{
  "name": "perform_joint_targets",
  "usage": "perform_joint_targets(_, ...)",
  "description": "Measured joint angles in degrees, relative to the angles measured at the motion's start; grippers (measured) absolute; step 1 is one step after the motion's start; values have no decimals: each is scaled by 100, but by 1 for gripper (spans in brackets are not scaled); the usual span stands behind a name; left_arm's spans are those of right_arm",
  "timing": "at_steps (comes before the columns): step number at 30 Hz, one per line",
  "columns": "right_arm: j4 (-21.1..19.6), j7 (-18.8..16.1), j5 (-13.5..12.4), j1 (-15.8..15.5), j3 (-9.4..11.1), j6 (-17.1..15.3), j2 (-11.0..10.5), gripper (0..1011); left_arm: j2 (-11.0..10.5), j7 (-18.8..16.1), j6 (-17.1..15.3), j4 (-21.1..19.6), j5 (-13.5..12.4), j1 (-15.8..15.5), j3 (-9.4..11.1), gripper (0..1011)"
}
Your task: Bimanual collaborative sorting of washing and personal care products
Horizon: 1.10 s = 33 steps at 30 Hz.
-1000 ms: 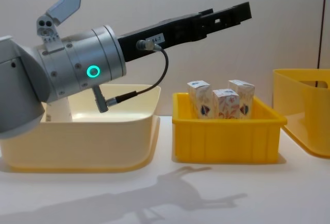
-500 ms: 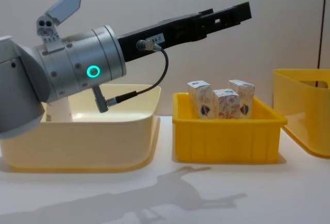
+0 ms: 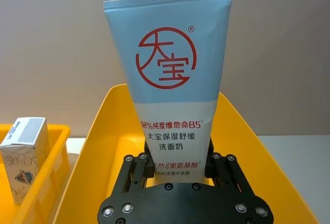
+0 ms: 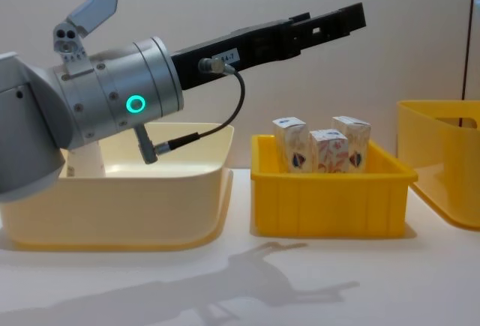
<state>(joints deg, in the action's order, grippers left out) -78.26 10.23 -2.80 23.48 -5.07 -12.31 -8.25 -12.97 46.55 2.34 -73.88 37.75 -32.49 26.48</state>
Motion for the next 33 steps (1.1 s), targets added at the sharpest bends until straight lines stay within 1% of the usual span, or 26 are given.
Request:
perform_joint_targets(1,8,4,4,1,-1,-5,6,503,0,0,0,0,0,0,0,1003)
perform_joint_targets(3,24,12,11,3,-2,-16,14,576,0,0,0,0,0,0,0,1003)
perform_joint_targets(5,44,25,22,7,-3,-30,25,608,0,0,0,0,0,0,0,1003)
perform_joint_targets(6,57,32,29,9,-4,-42,30,683,0,0,0,0,0,0,0,1003)
perform_joint_targets(9,76,39,43,13,-6,-53,42,741,0,0,0,0,0,0,0,1003)
perform_joint_targets(10,81,41,45,14,-6,-54,43,795,0,0,0,0,0,0,0,1003)
perform_joint_targets(11,86,43,46,15,-6,-57,45,807,0,0,0,0,0,0,0,1003)
perform_joint_targets(12,92,47,49,15,-7,-62,48,855,0,0,0,0,0,0,0,1003)
perform_joint_targets(17,108,57,58,18,-9,-72,58,978,0,0,0,0,0,0,0,1003)
perform_joint_targets(19,112,59,60,18,-9,-77,60,1001,0,0,0,0,0,0,0,1003)
perform_joint_targets(33,134,71,73,23,-6,-91,72,1001,0,0,0,0,0,0,0,1004)
